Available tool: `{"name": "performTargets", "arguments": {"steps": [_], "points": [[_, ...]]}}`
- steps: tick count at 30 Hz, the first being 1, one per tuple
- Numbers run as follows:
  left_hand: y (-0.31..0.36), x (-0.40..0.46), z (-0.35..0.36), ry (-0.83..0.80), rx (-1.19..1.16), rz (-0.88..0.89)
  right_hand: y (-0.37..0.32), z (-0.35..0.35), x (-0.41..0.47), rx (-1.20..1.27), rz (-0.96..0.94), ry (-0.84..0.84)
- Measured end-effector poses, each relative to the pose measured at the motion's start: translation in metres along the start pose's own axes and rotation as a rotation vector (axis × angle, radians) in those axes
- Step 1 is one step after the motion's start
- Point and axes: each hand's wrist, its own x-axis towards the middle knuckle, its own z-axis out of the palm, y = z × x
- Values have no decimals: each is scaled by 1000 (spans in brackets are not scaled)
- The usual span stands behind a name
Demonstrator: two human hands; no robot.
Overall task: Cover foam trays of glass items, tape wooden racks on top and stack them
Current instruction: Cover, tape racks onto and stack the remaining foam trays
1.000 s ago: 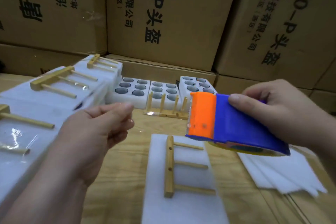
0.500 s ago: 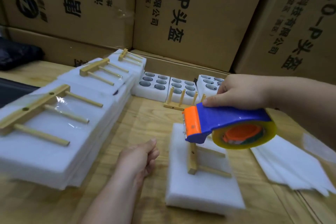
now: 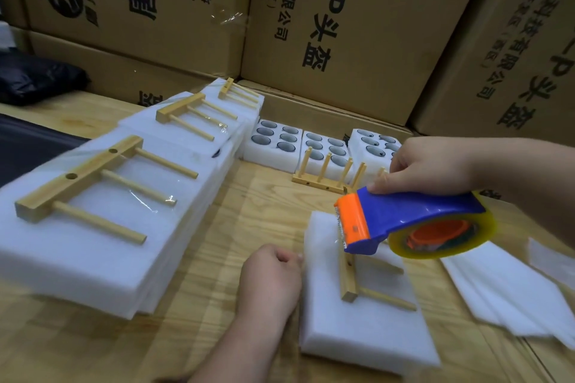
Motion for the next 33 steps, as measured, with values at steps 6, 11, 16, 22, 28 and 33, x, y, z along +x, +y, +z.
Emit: {"name": "performTargets", "arguments": {"steps": [6,11,16,22,28,33], "points": [[3,-2,3,-16,166,97,1,1,4,-8,-1,8],[1,1,5,-4,243,155,-2,-1,6,-19,-2,5],[-3,4,5,-45,301,166,-2,0,7,-9,0,1],[-5,5,3,-26,112,270,1,2,6,-20,0,8],[8,-19,9,-536,-351,259,5,4,7,-18,-9,2],[7,-19,3,-659,-146,301,8,8,9,-7,-11,-20]]}}
